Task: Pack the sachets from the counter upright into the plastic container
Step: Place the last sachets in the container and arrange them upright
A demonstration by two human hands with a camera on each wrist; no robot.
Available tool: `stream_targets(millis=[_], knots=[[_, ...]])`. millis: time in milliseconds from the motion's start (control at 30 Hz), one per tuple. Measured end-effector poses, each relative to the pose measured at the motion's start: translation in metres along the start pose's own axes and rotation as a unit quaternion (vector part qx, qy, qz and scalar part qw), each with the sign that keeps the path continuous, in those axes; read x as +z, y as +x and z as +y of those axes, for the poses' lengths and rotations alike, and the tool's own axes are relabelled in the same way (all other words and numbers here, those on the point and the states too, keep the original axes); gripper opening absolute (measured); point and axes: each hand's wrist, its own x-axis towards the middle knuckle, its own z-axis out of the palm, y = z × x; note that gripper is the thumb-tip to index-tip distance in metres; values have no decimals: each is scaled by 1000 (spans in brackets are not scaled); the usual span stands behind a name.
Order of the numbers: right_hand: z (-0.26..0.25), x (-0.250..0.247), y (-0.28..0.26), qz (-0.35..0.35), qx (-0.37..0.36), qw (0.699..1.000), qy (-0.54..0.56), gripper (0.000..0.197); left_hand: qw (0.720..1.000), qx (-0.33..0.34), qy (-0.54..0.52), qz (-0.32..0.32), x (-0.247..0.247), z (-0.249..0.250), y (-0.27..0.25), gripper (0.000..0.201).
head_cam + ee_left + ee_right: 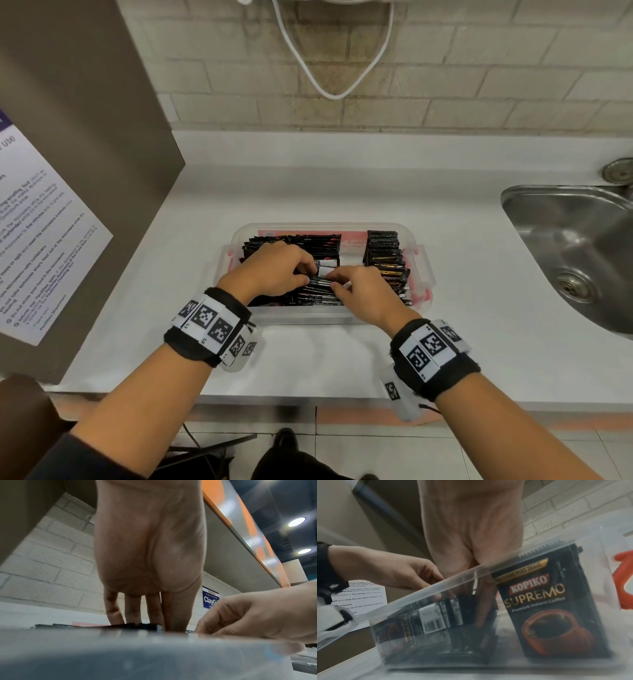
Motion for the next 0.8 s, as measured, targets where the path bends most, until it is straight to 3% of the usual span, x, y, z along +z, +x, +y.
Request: stream_targets(millis=[233, 500, 667, 800], knots=[[-2, 1, 4, -12, 8, 1000, -18, 27, 1000, -2, 25, 13, 6, 4, -2, 22], [4, 8, 2, 55, -13, 998, 3, 27, 1000, -4, 13, 25, 8, 4, -4, 29], [3, 10, -4, 152, -43, 986, 43, 24, 996, -1, -26, 81, 8, 1, -9, 35], [-1, 14, -8, 231, -74, 967, 76, 20, 988, 11, -93, 122, 5, 2, -14, 53]])
